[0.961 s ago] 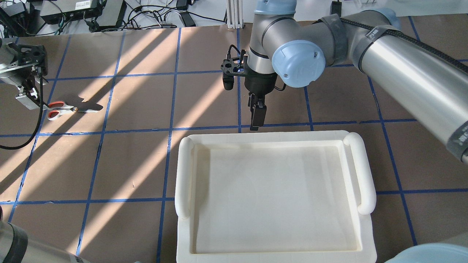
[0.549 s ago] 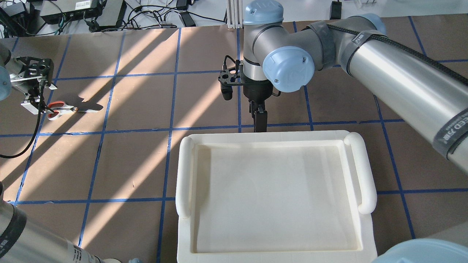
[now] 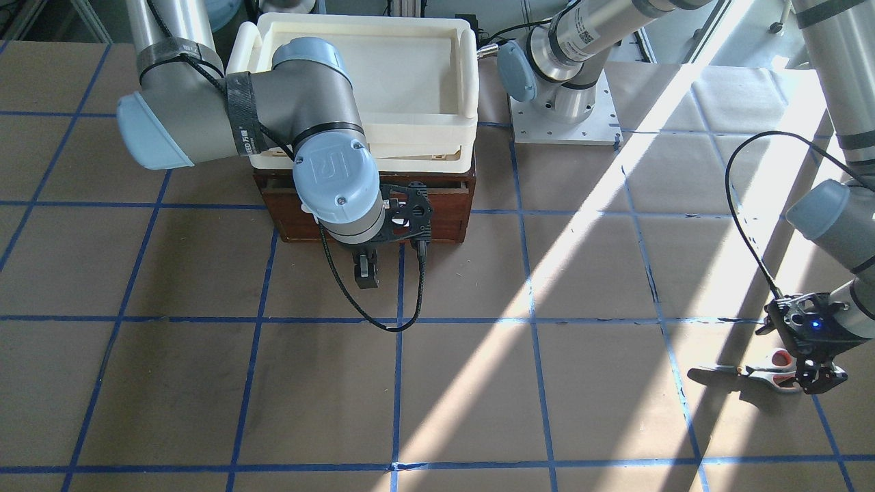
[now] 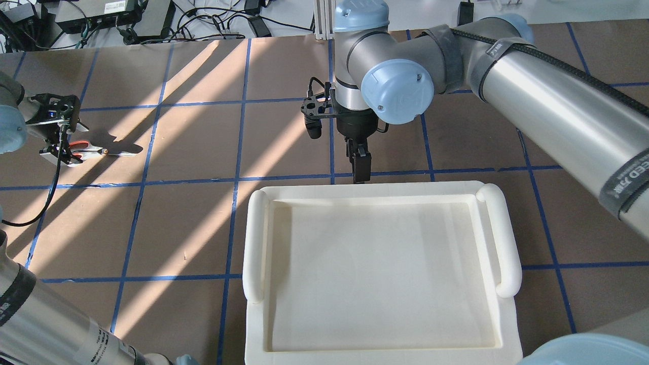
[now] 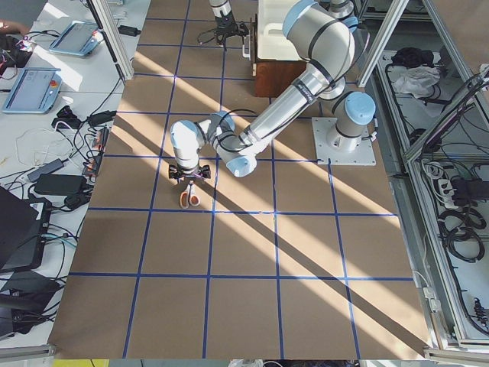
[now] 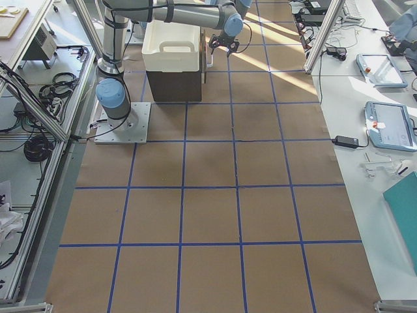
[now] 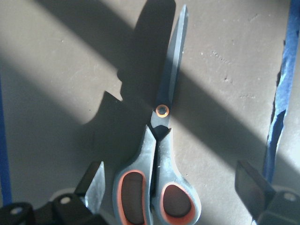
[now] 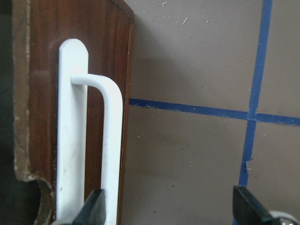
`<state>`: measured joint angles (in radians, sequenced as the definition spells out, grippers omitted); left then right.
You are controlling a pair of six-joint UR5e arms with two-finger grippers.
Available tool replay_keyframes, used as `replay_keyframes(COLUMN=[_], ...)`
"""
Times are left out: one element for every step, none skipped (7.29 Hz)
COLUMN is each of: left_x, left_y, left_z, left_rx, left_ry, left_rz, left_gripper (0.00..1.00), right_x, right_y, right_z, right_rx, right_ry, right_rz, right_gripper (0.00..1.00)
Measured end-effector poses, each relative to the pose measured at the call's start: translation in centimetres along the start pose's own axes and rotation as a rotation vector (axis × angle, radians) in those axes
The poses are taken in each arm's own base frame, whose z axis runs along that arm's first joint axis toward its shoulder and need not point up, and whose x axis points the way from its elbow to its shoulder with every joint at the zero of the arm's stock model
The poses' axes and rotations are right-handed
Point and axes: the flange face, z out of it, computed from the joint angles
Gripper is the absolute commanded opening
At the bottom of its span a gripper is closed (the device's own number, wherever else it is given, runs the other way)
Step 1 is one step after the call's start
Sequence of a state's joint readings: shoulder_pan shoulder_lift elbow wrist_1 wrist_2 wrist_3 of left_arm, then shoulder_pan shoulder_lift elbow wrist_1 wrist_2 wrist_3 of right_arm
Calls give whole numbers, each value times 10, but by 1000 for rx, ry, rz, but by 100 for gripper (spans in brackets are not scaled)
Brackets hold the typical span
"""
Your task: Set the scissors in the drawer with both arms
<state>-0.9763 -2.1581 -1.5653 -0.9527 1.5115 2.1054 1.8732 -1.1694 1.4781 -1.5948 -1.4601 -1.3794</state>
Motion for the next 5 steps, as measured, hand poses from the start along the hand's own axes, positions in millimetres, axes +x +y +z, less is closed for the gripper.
replay_keyframes(left_x=[0, -1, -1, -2, -5], left_y=[1, 1, 0, 1, 2], left_z=[9, 17, 24, 30, 34], left_rx=[7, 19, 32, 39, 42], left_ry=[9, 14, 17, 20, 21], left_rz=[-4, -8, -10, -11, -9], left_gripper=[98, 98, 93, 93, 93], right_x=[0, -1, -1, -2, -3], right_y=[0, 0, -1, -1, -1], right_z=[-2, -1, 1, 4, 8], right_rx=[1, 4, 5, 5, 6], right_ry=[-7, -14, -21, -27, -33], right_rz=[2, 4, 6, 9, 11], right_gripper=[95, 94, 94, 94, 92])
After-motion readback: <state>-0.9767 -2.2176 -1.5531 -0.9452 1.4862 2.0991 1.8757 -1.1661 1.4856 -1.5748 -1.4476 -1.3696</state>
